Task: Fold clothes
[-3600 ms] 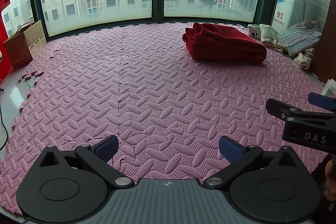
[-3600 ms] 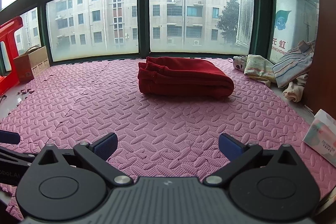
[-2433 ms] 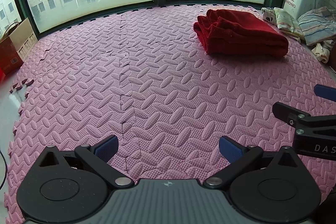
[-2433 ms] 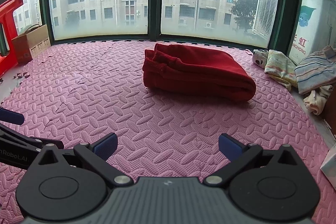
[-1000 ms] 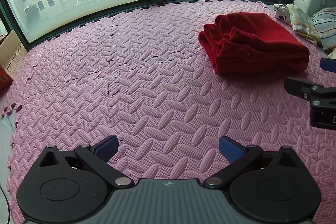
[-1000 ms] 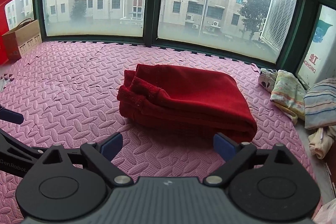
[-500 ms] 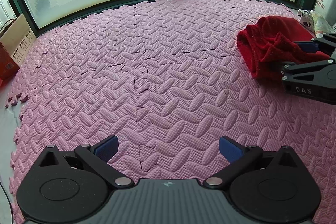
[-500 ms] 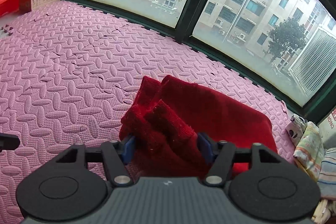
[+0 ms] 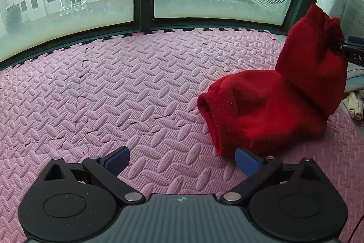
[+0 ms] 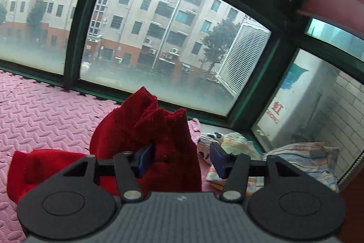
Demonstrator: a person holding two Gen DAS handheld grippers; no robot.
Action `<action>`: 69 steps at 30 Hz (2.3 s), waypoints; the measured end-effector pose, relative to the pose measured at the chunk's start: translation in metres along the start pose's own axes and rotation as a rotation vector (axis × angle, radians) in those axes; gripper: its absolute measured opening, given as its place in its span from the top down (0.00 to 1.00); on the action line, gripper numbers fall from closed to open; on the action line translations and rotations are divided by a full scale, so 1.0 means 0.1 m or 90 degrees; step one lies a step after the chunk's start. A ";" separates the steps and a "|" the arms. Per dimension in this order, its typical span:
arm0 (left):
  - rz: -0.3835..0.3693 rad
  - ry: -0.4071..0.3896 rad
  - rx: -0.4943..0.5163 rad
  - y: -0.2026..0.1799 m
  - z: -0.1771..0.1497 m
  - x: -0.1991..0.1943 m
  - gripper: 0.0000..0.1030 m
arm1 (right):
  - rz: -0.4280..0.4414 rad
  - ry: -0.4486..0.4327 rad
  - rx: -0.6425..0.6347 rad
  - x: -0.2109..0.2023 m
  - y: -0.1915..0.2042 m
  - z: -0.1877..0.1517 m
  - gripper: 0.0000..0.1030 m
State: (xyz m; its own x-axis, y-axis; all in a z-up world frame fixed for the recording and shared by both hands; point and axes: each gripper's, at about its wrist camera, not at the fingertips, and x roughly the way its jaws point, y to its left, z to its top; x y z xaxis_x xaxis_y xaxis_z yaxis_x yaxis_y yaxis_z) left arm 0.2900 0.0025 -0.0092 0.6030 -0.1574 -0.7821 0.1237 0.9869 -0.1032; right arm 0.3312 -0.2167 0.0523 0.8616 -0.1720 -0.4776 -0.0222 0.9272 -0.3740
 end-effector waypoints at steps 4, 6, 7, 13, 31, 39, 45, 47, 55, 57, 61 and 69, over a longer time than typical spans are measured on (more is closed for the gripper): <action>-0.029 -0.012 0.013 -0.08 0.21 0.25 0.10 | 0.002 0.036 0.012 0.08 -0.23 -0.19 0.36; -0.034 -0.008 0.010 -0.09 0.29 0.38 0.12 | 0.003 0.035 0.015 0.06 -0.27 -0.28 0.32; -0.042 -0.005 0.009 -0.09 0.32 0.44 0.13 | 0.007 0.036 0.018 0.05 -0.30 -0.30 0.30; -0.125 0.028 -0.033 0.00 0.40 0.65 0.63 | 0.019 0.036 0.029 -0.05 -0.34 -0.38 0.23; -0.126 -0.119 0.052 0.30 -0.45 -1.21 0.97 | 0.143 0.020 0.121 -0.87 -0.18 -0.48 0.22; -0.080 -0.077 0.057 0.68 -1.17 -1.64 1.00 | 0.326 0.055 0.061 -1.34 0.59 -0.58 0.22; -0.077 -0.054 0.012 0.76 -1.07 -1.38 0.80 | 0.399 0.101 0.049 -1.25 1.21 -0.61 0.24; -0.082 -0.053 0.007 0.73 -1.02 -1.26 0.63 | 0.418 0.122 0.050 -1.18 1.38 -0.64 0.28; -0.112 -0.018 0.014 0.54 -0.78 -0.69 0.48 | 0.424 0.171 0.008 -1.06 1.62 -0.90 0.62; -0.125 -0.008 0.016 0.52 -0.78 -0.59 0.50 | 0.412 0.172 0.010 -1.08 1.49 -0.93 0.77; -0.141 -0.011 0.037 0.46 -0.80 -0.55 0.75 | 0.363 0.165 -0.010 -1.12 1.11 -1.01 0.87; -0.173 -0.052 0.094 0.28 -0.95 -0.95 0.95 | 0.263 0.150 -0.009 -1.18 0.49 -1.09 0.88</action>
State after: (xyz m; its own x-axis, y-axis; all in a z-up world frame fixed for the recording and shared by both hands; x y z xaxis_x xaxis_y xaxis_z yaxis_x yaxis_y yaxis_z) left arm 0.1607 0.0483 0.0039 0.5927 -0.4225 -0.6857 0.3977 0.8938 -0.2070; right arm 0.1732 -0.1870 0.0033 0.6412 0.1375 -0.7550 -0.3467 0.9296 -0.1252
